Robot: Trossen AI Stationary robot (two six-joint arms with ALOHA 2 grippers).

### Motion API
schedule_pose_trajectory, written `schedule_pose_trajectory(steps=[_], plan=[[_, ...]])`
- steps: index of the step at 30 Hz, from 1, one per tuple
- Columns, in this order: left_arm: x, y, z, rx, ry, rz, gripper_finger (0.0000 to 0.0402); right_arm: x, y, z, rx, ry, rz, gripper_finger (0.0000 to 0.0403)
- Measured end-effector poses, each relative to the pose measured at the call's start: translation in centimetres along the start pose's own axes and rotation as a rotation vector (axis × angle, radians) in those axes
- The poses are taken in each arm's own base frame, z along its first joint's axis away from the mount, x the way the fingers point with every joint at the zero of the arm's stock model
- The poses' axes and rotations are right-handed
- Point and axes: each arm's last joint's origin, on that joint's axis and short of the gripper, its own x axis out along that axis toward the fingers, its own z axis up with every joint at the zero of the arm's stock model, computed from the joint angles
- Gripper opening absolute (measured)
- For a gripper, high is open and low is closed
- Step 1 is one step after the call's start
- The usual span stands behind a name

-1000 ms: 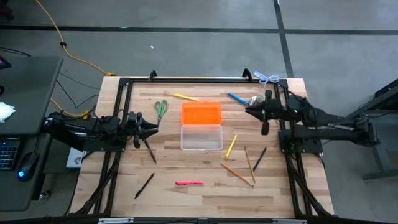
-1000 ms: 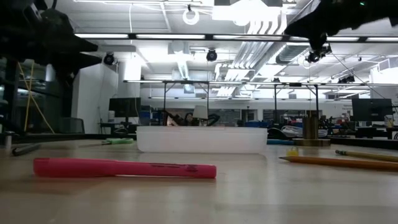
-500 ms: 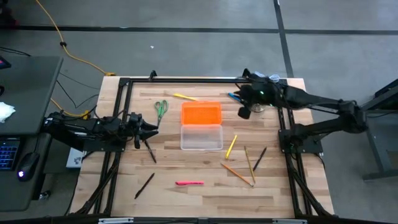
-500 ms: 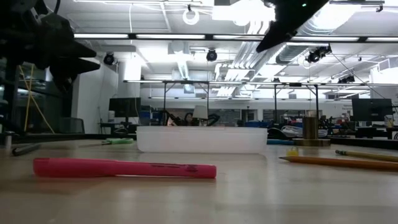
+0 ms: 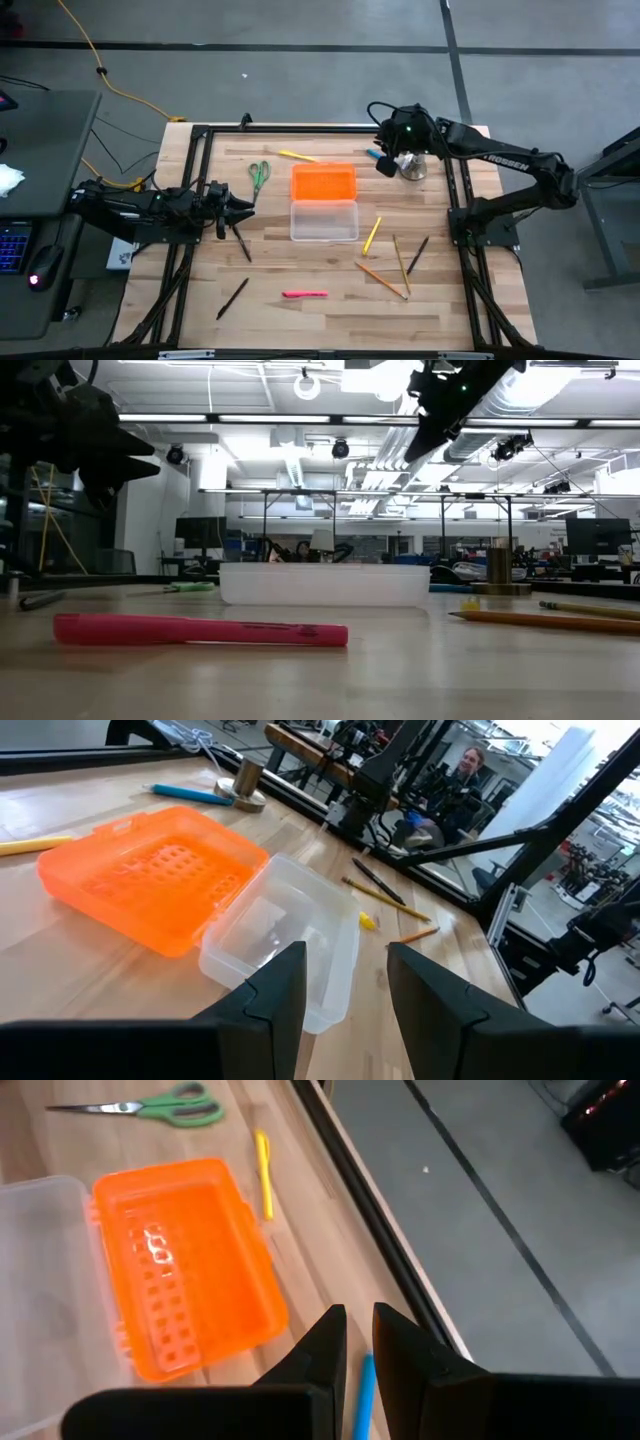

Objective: Pick & place school supplies into a supply box
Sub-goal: Put the blue pen into the orange supply box

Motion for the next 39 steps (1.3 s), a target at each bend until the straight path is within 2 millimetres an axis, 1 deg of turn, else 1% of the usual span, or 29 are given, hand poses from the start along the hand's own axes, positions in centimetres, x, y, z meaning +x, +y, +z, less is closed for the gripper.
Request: schedule_pose_trajectory(steps=[4, 7, 11, 15, 20, 27, 39], plan=[[0.0, 0.0, 0.0, -0.001, 0.000, 0.000, 0.0172, 0.4, -0.4, -0.7, 0.010, 0.047, 0.009, 0.0032], [0.0, 0.0, 0.0, -0.002, -0.001, 0.000, 0.0172, 1.3, -0.5, -1.8, 0.020, 0.102, 0.029, 0.0032], [0.0, 0.0, 0.0, -0.002, -0.001, 0.000, 0.0172, 2.3, -0.6, -2.6, 0.026, 0.151, 0.026, 0.0032], [0.0, 0.0, 0.0, -0.001, -0.001, 0.001, 0.0172, 3.6, -0.8, -2.9, 0.029, 0.191, 0.025, 0.0032], [0.0, 0.0, 0.0, 0.001, -0.001, 0.001, 0.0172, 5.7, -1.2, -3.8, 0.013, 0.269, 0.028, 0.0032], [0.0, 0.0, 0.0, 0.001, 0.002, 0.003, 0.0172, 8.4, -1.7, -5.0, 0.015, 0.358, 0.077, 0.0032], [0.0, 0.0, 0.0, 0.001, -0.001, 0.007, 0.0172, 11.3, -1.5, -6.6, 0.004, 0.447, 0.153, 0.0032]])
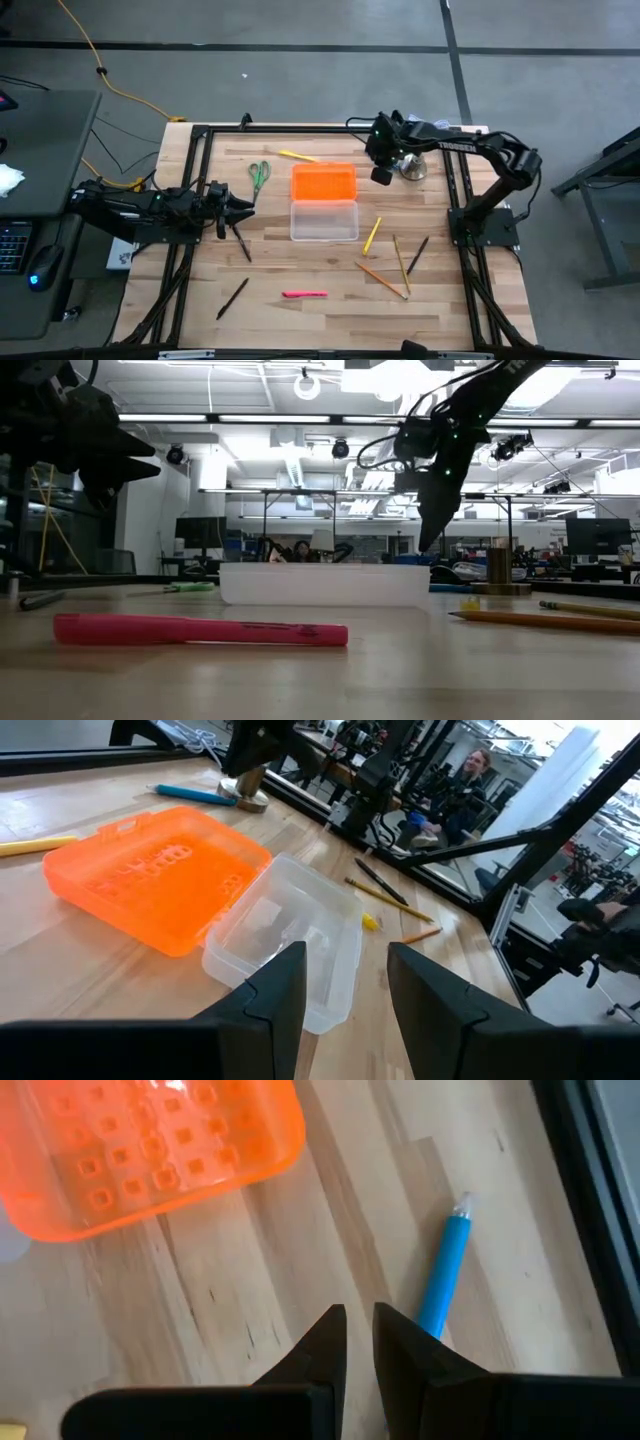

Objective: Pick & place school supplies into a supply box
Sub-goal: Put the blue pen into the orange supply box

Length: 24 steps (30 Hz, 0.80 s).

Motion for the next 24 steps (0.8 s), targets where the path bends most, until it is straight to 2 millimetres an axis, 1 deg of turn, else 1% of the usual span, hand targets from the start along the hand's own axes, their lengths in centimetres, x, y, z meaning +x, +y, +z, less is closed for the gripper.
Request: schedule_pose_trajectory(steps=[7, 15, 24], plan=[[0.0, 0.0, 0.0, 0.000, 0.000, -0.001, 0.0172, 0.2, -0.5, -0.1, -0.049, -0.010, 0.044, 0.0043], [0.0, 0.0, 0.0, 0.000, 0.000, -0.001, 0.0172, 0.2, -1.8, -0.6, -0.013, -0.002, 0.035, 0.0082], [0.0, 0.0, 0.0, 0.000, 0.001, -0.004, 0.0172, 0.2, -2.2, -1.1, 0.005, 0.035, 0.035, 0.0113]])
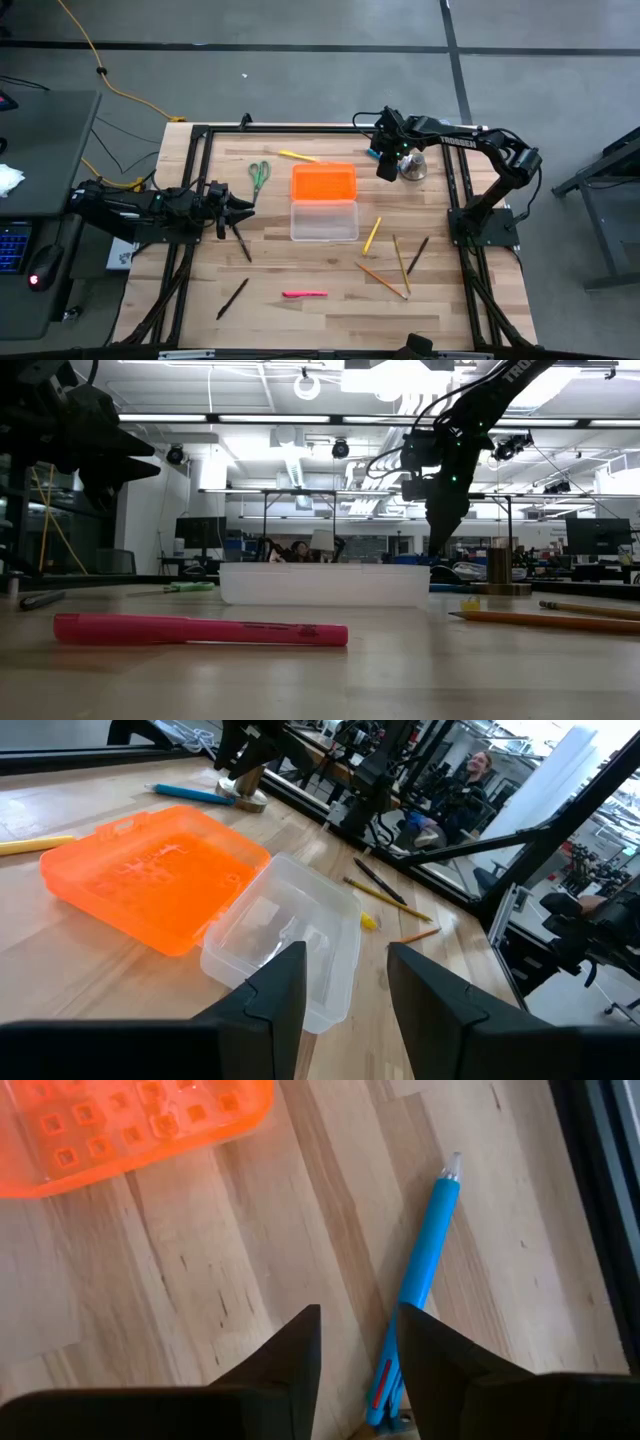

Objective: Pick & place school supplies into a supply box
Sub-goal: Put the blue pen into the orange supply box

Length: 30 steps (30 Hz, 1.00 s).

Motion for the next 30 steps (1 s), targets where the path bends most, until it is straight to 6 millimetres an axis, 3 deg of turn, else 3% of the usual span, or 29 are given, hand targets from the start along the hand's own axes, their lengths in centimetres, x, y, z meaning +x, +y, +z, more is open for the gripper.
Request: schedule_pose_trajectory(steps=[7, 18, 30], plan=[[0.0, 0.0, 0.0, 0.000, 0.000, 0.000, 0.0172, 0.2, -0.2, 0.0, 0.012, 0.005, -0.004, 0.0122], [0.0, 0.0, 0.0, 0.000, -0.001, 0.000, 0.0172, 3.5, -1.4, -0.7, 0.049, 0.104, -0.016, 0.0123], [0.0, 0.0, 0.0, 0.000, -0.001, 0.001, 0.0172, 4.9, -2.5, -1.0, 0.105, 0.120, -0.023, 0.0122]])
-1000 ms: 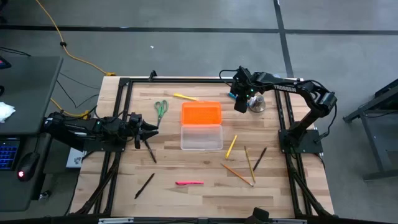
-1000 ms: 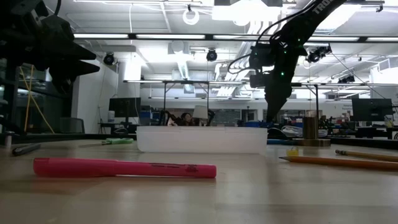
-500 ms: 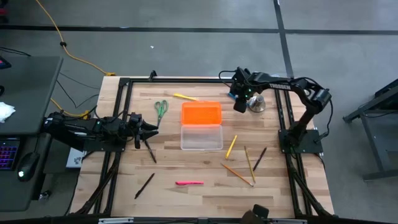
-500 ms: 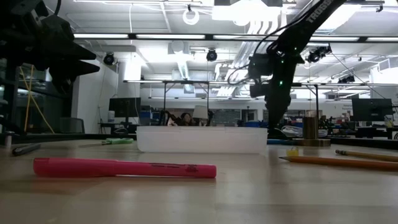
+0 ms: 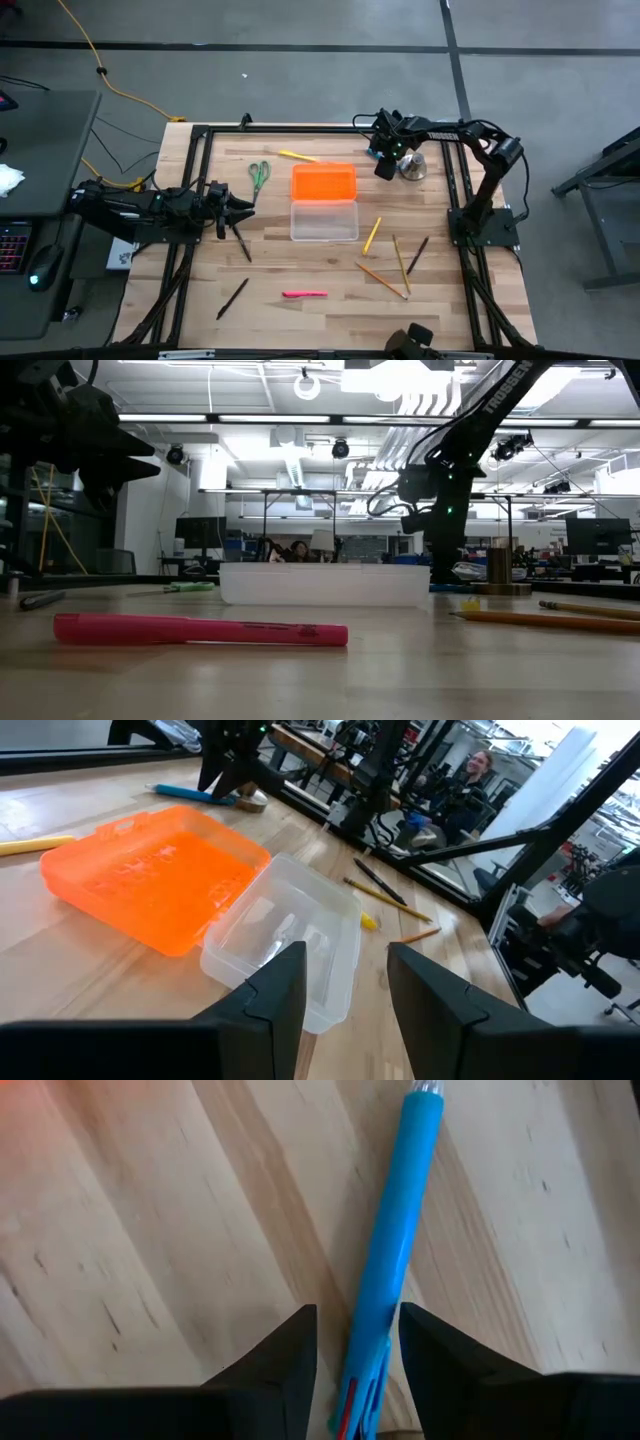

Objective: Pick & place school supplies into a supply box
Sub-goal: Put the blue pen into the orange supply box

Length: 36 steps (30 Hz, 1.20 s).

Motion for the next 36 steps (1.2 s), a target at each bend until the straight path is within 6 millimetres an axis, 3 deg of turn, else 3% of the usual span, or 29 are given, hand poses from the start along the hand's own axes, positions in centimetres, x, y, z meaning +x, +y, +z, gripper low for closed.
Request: schedule_pose_trajectory(steps=[13, 21, 30, 36], plan=[[0.0, 0.0, 0.0, 0.000, -0.001, 0.003, 0.0172, 0.0, -0.8, -0.2, 0.027, -0.004, 0.010, 0.0122], [0.0, 0.0, 0.0, 0.000, -0.001, 0.003, 0.0172, 1.7, -0.6, -0.2, 0.022, 0.039, 0.017, 0.0122], [0.0, 0.0, 0.0, 0.000, 0.000, 0.003, 0.0172, 1.8, -0.6, -0.2, 0.028, 0.035, 0.002, 0.0121], [0.0, 0.0, 0.0, 0.000, 0.000, 0.002, 0.0172, 1.9, -0.7, -0.2, 0.065, 0.036, -0.017, 0.0097]])
